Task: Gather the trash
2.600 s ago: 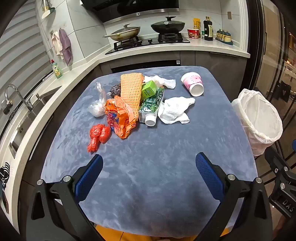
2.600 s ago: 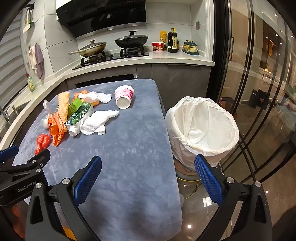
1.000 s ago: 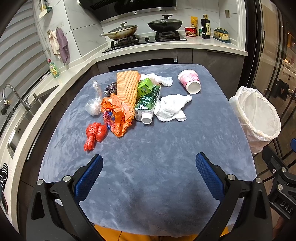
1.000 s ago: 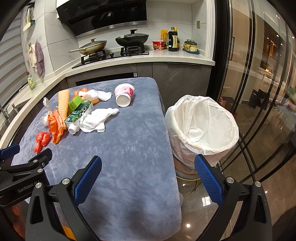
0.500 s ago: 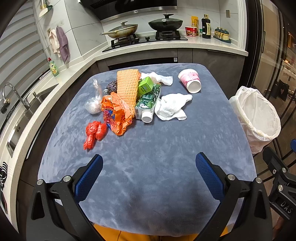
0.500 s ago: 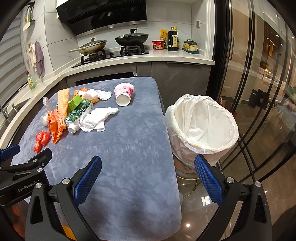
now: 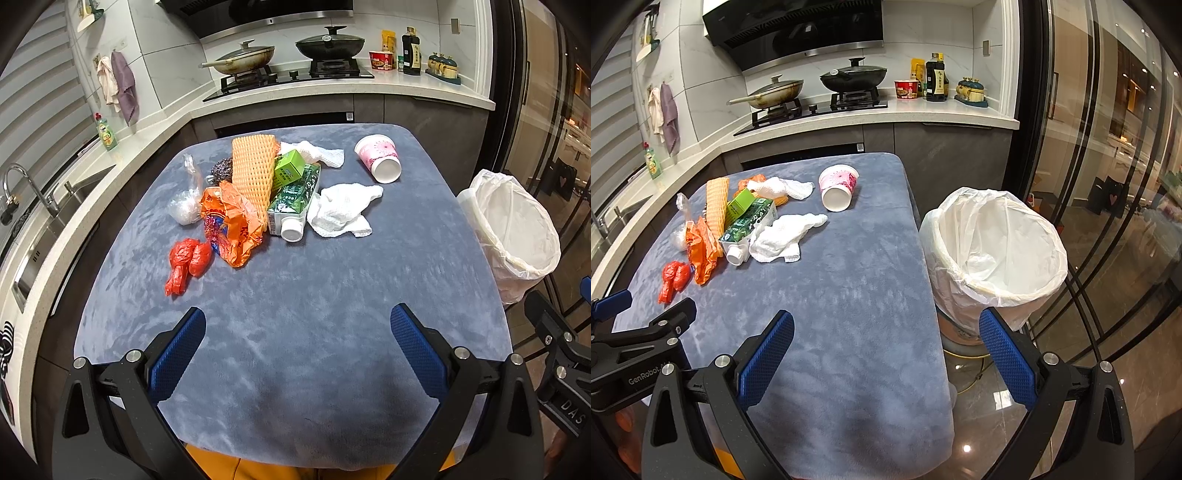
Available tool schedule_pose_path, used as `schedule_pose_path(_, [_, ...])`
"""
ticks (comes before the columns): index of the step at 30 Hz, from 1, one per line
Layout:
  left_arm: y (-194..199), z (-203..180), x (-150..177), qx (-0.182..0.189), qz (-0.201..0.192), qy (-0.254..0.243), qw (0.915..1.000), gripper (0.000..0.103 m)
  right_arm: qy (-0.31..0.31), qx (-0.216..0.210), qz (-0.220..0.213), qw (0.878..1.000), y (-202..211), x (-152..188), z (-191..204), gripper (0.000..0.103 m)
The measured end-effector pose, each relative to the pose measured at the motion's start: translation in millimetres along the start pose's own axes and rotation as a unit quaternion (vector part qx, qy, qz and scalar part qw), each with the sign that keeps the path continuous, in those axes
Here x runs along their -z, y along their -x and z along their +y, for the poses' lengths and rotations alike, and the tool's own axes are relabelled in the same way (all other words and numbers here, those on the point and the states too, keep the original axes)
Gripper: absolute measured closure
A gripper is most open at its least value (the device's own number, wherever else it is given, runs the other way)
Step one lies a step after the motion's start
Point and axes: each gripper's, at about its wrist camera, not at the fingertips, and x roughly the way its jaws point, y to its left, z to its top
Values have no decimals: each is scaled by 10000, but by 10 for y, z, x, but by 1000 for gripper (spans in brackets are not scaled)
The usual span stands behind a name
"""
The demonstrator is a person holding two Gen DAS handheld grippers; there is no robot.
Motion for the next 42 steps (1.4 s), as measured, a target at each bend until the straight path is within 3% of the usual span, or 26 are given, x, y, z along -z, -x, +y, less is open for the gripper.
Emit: schedule_pose_path(42, [-6,2,6,4,20,0,10000,7,10,-28,-25,10000,-3,23,69,7])
